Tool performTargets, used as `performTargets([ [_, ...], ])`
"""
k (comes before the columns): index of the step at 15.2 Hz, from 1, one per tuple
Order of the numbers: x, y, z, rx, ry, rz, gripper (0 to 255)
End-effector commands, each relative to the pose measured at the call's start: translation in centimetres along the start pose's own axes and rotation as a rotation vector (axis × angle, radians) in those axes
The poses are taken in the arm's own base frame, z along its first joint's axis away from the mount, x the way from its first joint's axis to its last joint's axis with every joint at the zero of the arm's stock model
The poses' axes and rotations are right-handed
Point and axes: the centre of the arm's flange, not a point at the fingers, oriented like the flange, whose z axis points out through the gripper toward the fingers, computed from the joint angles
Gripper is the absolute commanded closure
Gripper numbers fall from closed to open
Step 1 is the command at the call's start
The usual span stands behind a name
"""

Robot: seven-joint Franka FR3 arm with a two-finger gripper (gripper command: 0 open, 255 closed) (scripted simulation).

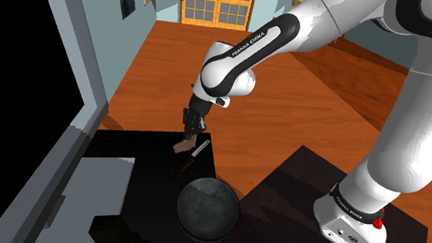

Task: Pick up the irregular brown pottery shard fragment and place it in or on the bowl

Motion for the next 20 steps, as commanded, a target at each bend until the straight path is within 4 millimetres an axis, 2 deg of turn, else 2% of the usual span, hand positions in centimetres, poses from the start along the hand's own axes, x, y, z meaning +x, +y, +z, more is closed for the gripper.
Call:
performTargets([
  [1,-0.4,0.0,-1.1,-0.001,0.000,0.000,255],
  [20,-3.8,0.4,-10.5,-0.001,0.000,0.000,255],
])
